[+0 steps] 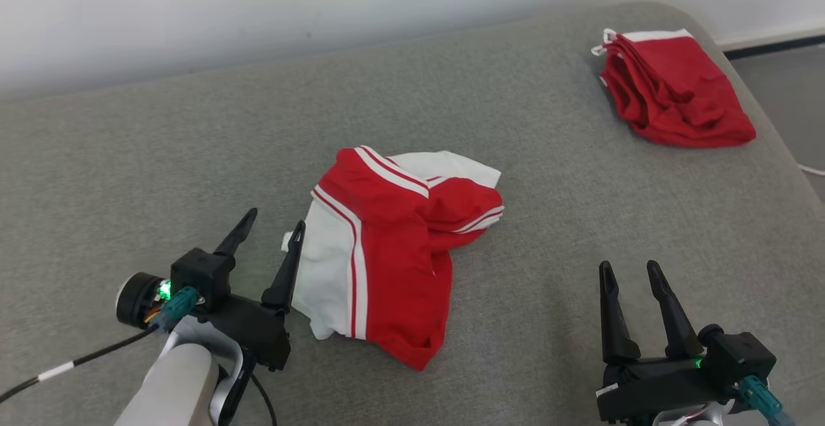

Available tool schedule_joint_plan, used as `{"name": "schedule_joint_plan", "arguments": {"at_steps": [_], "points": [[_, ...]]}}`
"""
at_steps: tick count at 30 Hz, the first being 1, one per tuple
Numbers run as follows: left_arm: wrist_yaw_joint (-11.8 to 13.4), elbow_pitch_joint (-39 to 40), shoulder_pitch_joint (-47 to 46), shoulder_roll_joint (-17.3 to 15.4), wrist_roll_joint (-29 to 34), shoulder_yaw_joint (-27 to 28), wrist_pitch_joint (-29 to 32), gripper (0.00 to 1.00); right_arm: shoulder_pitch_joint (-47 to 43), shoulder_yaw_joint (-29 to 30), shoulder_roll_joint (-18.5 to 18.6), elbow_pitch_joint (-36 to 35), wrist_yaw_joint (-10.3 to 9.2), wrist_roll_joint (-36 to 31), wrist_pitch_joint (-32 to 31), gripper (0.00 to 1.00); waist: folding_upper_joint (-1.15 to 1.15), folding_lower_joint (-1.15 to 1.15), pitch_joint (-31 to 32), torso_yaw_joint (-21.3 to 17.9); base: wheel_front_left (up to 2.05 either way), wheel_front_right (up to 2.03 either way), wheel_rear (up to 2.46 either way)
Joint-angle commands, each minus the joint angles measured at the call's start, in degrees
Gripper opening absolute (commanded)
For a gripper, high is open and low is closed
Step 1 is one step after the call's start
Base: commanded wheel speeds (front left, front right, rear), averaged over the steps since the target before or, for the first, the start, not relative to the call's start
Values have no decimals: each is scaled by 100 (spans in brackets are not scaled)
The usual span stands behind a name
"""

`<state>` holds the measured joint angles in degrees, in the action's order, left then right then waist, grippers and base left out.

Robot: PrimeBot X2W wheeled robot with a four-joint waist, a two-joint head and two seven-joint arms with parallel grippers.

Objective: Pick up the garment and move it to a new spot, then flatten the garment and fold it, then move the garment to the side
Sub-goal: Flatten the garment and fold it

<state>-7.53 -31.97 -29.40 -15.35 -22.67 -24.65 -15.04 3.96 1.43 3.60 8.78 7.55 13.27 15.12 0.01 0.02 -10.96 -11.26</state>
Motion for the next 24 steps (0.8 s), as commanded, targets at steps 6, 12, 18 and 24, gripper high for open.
{"name": "schedule_joint_plan", "arguments": {"at_steps": [6, 12, 18, 24], "points": [[8, -636, -331, -121, -367, -556, 85, 100, 77, 2, -59, -4, -15, 23, 1, 100, -1, -2, -227, -254, 0, 0, 0], [8, -1054, -622, -49, -887, -1075, 280, 0, 126, 30, -66, -40, -15, 18, 1, 100, -1, -2, -268, -288, 0, 0, 0], [8, -1207, -841, -117, -1112, -1355, 165, 0, 74, 114, -74, -55, -15, -21, 1, 100, -1, -2, -232, -177, 0, 0, 0], [48, -1071, -961, -178, -1156, -1195, -3, 0, -2, 176, -76, -66, -15, -19, 1, 100, -1, -2, -81, 175, 0, 0, 0]]}}
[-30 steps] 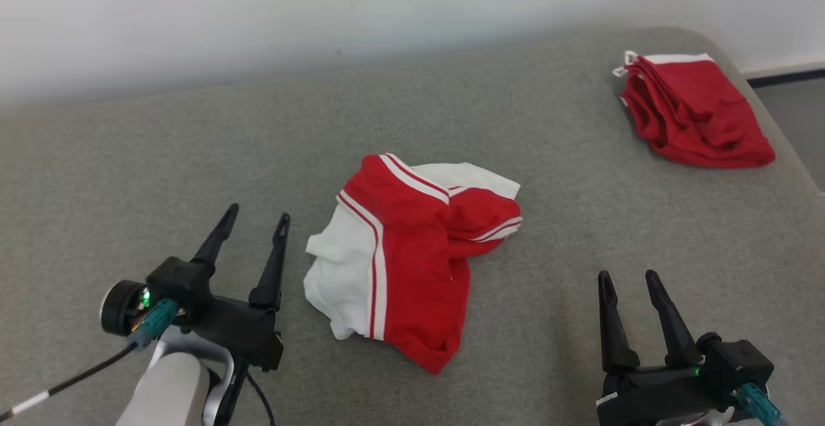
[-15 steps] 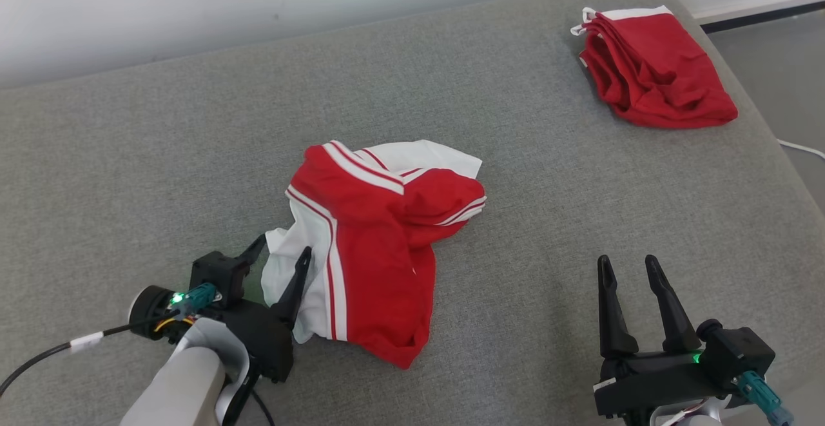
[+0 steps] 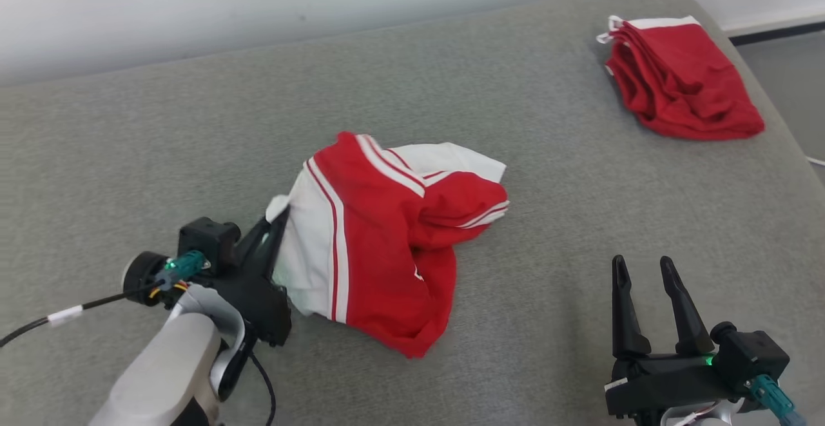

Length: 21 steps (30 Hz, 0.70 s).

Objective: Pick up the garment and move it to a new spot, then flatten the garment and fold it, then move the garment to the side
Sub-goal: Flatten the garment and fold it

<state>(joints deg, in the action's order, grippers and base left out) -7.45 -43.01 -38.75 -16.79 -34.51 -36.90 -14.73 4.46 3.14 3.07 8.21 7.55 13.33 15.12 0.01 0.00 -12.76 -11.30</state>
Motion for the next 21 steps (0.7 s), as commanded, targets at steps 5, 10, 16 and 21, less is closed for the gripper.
{"name": "schedule_joint_plan", "arguments": {"at_steps": [5, 10, 16, 21], "points": [[239, 683, 276, -143, 165, 454, -46, 0, -141, 45, -23, 5, -15, -26, 1, 100, -1, 0, 262, 629, 0, 0, 0], [550, 1432, 960, -393, 238, 974, -48, 0, -201, 7, -25, 33, -15, -38, 0, 100, -1, 0, 416, 1048, 0, 0, 0], [910, 2122, 2084, -558, 96, 1593, -48, 0, -248, -11, -11, 63, -15, -54, 1, 100, -1, 0, 522, 1415, 0, 0, 0], [1099, 2476, 2928, -460, 22, 1887, -49, 0, -284, -35, 26, 83, -15, -65, 1, 100, -1, 0, 570, 1569, 0, 0, 0]]}}
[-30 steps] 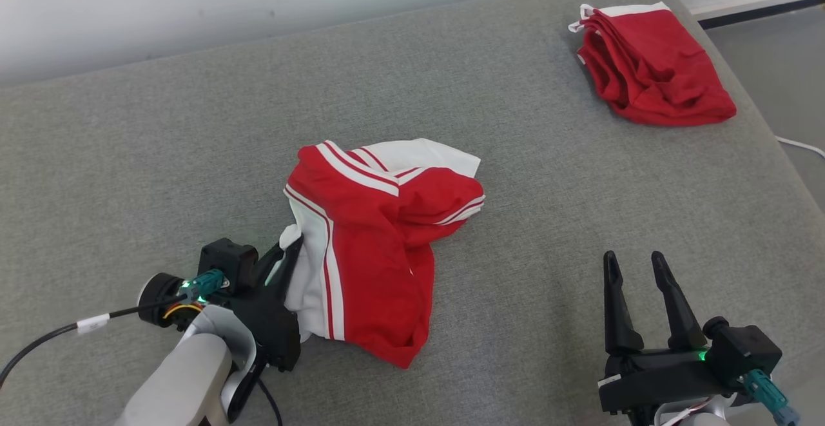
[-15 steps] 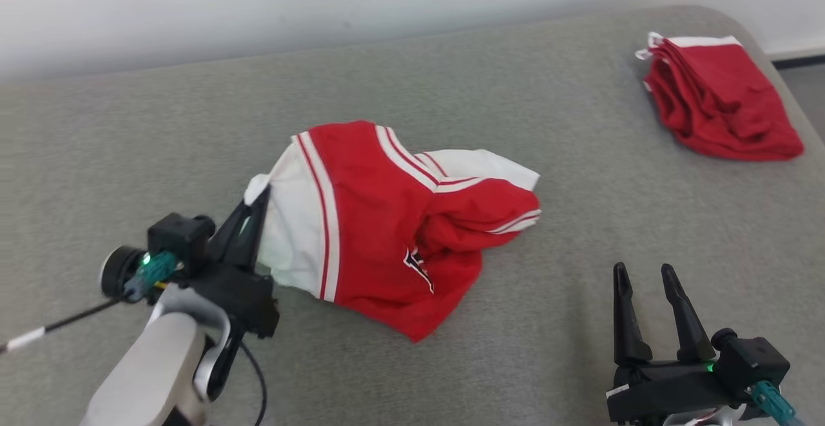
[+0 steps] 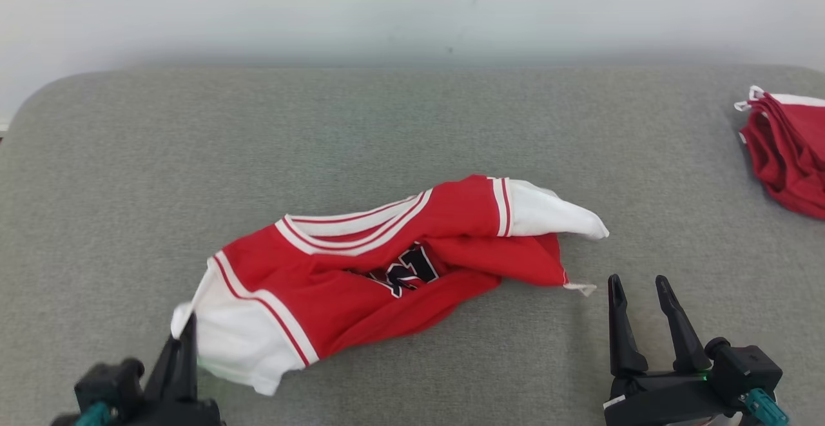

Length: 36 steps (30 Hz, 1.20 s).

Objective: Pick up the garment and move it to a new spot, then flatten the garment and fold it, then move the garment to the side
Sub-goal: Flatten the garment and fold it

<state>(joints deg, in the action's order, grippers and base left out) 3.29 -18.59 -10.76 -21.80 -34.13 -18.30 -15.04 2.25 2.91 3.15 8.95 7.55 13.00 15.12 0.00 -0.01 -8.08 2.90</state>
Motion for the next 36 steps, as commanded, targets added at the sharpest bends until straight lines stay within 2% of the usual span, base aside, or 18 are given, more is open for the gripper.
{"name": "schedule_joint_plan", "arguments": {"at_steps": [1, 6, 7, 8, 9, 17, 22, 29, 36], "points": [[27, 67, 242, 64, -25, 60, -18, 0, -67, -21, 30, 16, -15, -31, 1, 100, 0, 1, 111, 171, 0, 0, 0], [15, -27, 534, 233, -66, 130, -18, 0, -84, -42, 62, 51, -15, -28, 1, 100, 0, 1, 178, 223, 0, 0, 0], [29, -86, 565, 240, -45, 111, -18, 15, -87, -55, 64, 61, -15, -29, 0, 100, 0, 1, 190, 219, 0, 0, 0], [35, -125, 552, 240, 1, 119, -18, 91, -82, -70, 71, 68, -15, -27, 1, 100, 0, 1, 206, 210, 0, 0, 0], [48, -118, 507, 260, 51, 158, -18, 100, -75, -72, 77, 67, -15, -18, 1, 100, 0, 1, 224, 199, 0, 0, 0], [110, 405, 321, 248, 472, 517, -19, 100, -90, -71, 74, 68, -15, 25, 1, 100, 0, 1, 307, 54, 0, 0, 0], [2, 663, 23, 93, 649, 582, 7, 100, -35, -119, 45, 94, -15, 64, 0, 100, 0, 1, 309, -170, 0, 0, 0], [-292, 591, -781, -22, 643, 357, 473, 100, 41, -148, -3, 124, -15, 150, 1, 100, 0, 1, 210, -667, 0, 0, 0], [-626, 173, -1585, 203, 576, -83, 1143, 100, 106, -87, -26, 103, -15, 204, 1, 100, 0, 1, -30, -1165, 0, 0, 0]]}}
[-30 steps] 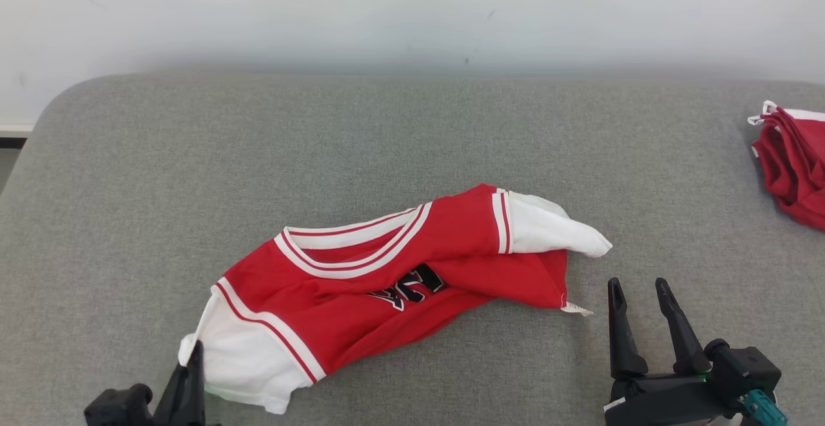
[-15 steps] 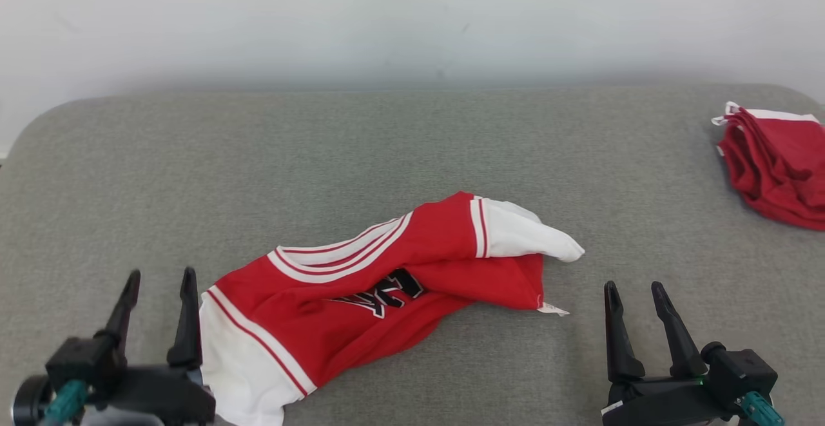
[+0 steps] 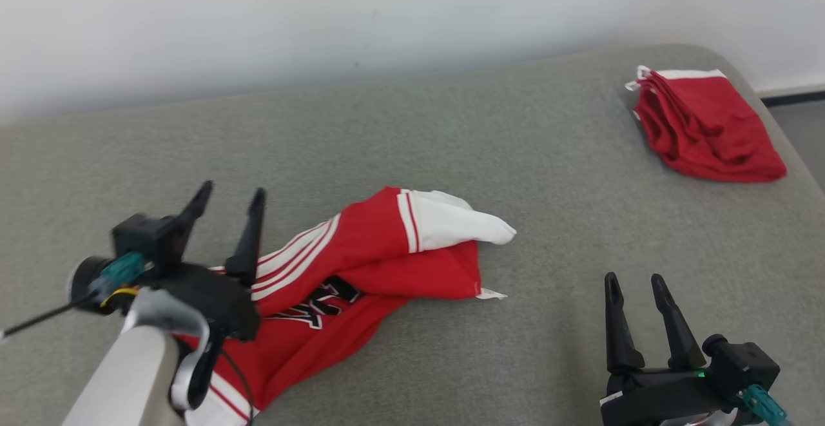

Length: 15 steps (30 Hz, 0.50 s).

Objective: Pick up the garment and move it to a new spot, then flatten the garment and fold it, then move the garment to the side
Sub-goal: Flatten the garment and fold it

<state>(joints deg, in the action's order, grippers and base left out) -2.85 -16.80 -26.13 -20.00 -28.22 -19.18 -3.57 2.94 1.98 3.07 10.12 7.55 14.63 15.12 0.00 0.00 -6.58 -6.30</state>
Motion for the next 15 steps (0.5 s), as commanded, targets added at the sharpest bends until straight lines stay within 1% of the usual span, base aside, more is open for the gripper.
{"name": "schedule_joint_plan", "arguments": {"at_steps": [1, 8, 15], "points": [[-60, -100, -147, 83, -58, -67, 111, 100, 40, 28, -21, -22, -15, 48, 1, 100, 0, 0, -220, -293, 0, 0, 0], [-305, -721, -738, 289, -155, -526, 707, 100, 87, 43, -30, -72, -15, 132, 1, 100, 0, 0, -505, -583, 0, 0, 0], [-420, -1604, -1199, 297, -230, -870, 1303, 100, 221, 23, -30, -84, -15, 178, 0, 100, 0, 0, -700, -789, 0, 0, 0]]}}
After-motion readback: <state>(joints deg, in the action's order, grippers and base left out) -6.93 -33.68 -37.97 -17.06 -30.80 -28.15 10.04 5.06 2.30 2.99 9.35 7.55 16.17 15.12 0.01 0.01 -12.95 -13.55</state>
